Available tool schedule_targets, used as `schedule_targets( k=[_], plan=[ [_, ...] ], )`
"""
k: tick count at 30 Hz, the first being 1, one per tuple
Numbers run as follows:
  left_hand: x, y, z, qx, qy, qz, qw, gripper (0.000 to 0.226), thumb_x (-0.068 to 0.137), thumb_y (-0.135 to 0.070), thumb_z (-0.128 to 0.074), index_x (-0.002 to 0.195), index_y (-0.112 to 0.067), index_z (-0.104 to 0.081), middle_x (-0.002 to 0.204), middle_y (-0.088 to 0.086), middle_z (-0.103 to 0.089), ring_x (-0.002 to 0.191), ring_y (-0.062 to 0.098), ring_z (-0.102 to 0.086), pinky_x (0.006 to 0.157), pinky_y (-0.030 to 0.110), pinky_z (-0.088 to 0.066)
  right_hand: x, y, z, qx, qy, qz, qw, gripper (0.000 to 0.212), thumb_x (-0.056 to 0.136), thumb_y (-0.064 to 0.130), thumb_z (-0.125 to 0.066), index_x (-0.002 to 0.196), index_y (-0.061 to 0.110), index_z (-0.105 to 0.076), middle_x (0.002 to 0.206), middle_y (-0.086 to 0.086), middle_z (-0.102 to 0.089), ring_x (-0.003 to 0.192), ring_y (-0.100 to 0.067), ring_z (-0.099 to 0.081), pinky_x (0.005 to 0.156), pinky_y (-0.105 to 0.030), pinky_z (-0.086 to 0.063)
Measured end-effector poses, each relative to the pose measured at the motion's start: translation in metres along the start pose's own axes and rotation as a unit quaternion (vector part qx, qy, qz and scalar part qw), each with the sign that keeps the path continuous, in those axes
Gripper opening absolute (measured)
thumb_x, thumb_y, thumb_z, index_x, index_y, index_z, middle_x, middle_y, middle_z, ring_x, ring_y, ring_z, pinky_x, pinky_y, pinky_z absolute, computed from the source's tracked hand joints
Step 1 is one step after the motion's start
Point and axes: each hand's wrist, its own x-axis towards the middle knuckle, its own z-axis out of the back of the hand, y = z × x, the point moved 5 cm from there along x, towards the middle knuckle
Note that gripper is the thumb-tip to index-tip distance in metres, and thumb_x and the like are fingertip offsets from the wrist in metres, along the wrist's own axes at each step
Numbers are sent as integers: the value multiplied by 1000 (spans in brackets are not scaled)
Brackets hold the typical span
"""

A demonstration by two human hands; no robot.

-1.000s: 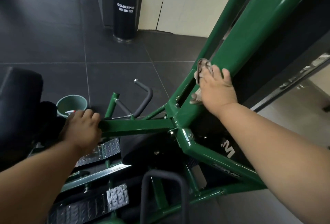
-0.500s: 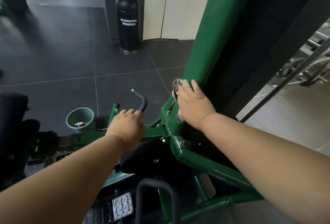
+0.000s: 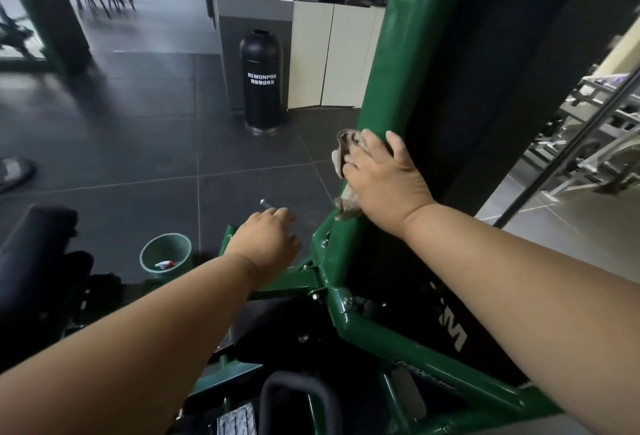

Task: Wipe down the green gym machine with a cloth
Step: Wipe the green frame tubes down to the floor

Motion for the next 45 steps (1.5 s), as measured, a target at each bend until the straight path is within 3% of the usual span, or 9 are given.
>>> schedule_targets(
  k=[5,10,16,25,30,35,38,41,45],
  plan=[
    [13,-30,7,-151,-54,3,987,71,93,-41,-68,155,-34,-35,145,0,-53,127,23,-58,107,41,-49,2,-20,11,98,-114,-19,988,18,96,17,-52,112,22,-45,117,-2,-73,137,-29,-56,114,-47,-22],
    [37,-79,17,-318,-92,-62,942,90,84,-41,-73,157,-53,-21,149,-8,-42,128,16,-56,108,44,-51,-5,-41,2,76,-107,-14,991,26,100,44,-58,117,25,-62,165,-1,-40,153,-30,-35,123,-55,-14],
    [62,-110,18,-371,-109,-56,920,52,83,-36,-61,133,-30,-49,138,-3,-51,122,22,-58,105,50,-52,-14,-63,6,129,-77,4,989,46,103,48,-52,148,36,-56,172,-4,-24,158,-28,-23,126,-57,-4],
    [45,-115,13,-209,-104,18,972,17,93,-31,-52,100,-16,-50,121,5,-43,115,33,-45,105,44,-40,26,-142,53,110,-126,-90,982,54,93,46,-57,145,33,-57,171,-5,-26,157,-37,-23,126,-58,-9],
    [66,-135,46,-261,-136,-35,955,54,90,-46,-31,123,-10,-54,145,9,-41,130,31,-46,114,43,-38,53,-173,59,89,-172,-95,976,61,94,49,-53,151,26,-51,169,-10,-29,149,-29,-18,126,-50,-14],
    [82,-158,102,-381,-215,-36,899,14,95,-36,-41,106,-28,-40,110,7,-64,99,34,-59,84,43,-47,54,-163,49,85,-196,-111,971,68,95,43,-51,158,19,-44,169,-16,-29,150,-32,-18,125,-48,-25],
    [95,-159,102,-403,-219,-21,888,42,94,-37,-36,135,-32,-34,135,7,-63,102,34,-62,88,45,-49,56,-161,49,76,-206,-112,969,67,95,41,-49,158,17,-44,168,-16,-31,150,-34,-19,125,-48,-25],
    [91,-141,57,-353,-152,13,923,66,105,-35,-31,164,-48,-5,163,-5,-39,119,28,-60,93,35,-42,54,-162,50,68,-208,-108,970,67,96,40,-48,158,16,-44,168,-16,-31,151,-33,-17,126,-47,-19],
    [87,-121,18,-450,-84,94,884,61,90,-51,-33,148,-69,-28,136,9,-67,118,42,-64,102,54,-50,54,-161,50,76,-208,-107,969,65,98,39,-47,159,16,-42,168,-15,-30,151,-33,-18,127,-45,-15]
  ],
)
